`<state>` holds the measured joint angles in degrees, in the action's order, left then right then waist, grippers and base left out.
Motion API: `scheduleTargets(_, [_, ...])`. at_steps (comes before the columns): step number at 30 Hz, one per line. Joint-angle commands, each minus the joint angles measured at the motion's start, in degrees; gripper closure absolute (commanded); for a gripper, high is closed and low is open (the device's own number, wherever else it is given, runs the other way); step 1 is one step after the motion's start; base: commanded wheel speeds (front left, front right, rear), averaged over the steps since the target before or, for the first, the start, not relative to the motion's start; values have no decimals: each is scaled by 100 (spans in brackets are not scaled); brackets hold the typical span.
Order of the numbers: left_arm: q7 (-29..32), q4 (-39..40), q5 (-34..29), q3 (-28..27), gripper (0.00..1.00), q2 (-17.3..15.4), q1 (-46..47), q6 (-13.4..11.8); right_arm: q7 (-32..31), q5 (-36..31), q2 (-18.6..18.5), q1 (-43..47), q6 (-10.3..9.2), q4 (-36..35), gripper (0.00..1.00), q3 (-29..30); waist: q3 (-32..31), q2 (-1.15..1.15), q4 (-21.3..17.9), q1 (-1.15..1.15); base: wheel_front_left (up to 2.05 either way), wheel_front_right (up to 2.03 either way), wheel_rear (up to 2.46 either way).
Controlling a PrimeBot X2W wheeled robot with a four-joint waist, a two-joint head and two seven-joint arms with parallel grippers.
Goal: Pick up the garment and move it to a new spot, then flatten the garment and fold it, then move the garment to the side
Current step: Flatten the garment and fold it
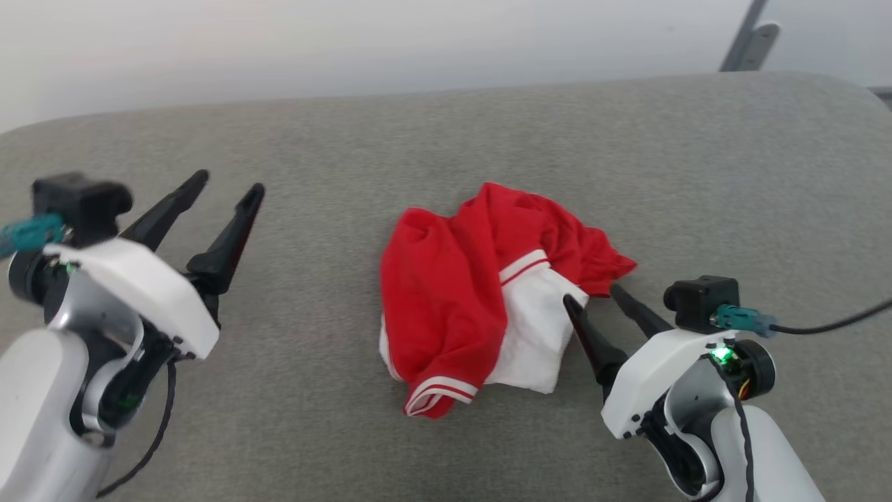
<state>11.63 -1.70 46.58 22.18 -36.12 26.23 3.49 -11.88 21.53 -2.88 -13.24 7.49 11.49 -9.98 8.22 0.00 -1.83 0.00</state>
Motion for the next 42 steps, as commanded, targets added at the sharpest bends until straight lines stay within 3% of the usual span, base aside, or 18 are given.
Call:
scheduleTargets(1, [-312,24,-69,-100,0,37,-217,-80,-237,-91,-3,79,0,-14,0,-15,-21,0,161,0,0,0,0])
scheduleTargets(10, [-1688,190,-378,-542,0,123,-971,-427,-1151,-473,-3,210,0,-138,0,259,2,0,615,0,0,0,0])
scheduleTargets(18, [-2489,102,-665,-726,0,320,-1536,-649,-1803,-793,-5,244,0,-162,0,498,47,0,959,0,0,0,0])
scheduleTargets(23, [-2673,93,-822,-1047,0,642,-1923,-767,-2046,-923,-28,149,0,-15,0,601,88,0,1180,0,0,0,0])
scheduleTargets(32, [-2686,180,-1510,-2164,0,1712,-2595,-287,-2180,-1183,-107,-78,0,662,0,691,81,0,1509,0,0,0,0])
scheduleTargets(33, [-2687,173,-1584,-2272,0,1829,-2646,-218,-2166,-1186,-123,-114,0,711,64,658,74,0,1529,0,0,0,0])
scheduleTargets(34, [-2686,177,-1659,-2388,0,1960,-2694,-142,-2147,-1198,-142,-144,0,752,100,631,67,0,1541,0,0,0,0])
scheduleTargets(42, [-2687,170,-2120,-3283,0,2710,-3020,252,-2377,-954,-309,-393,0,642,100,602,-26,0,1542,0,0,0,0])
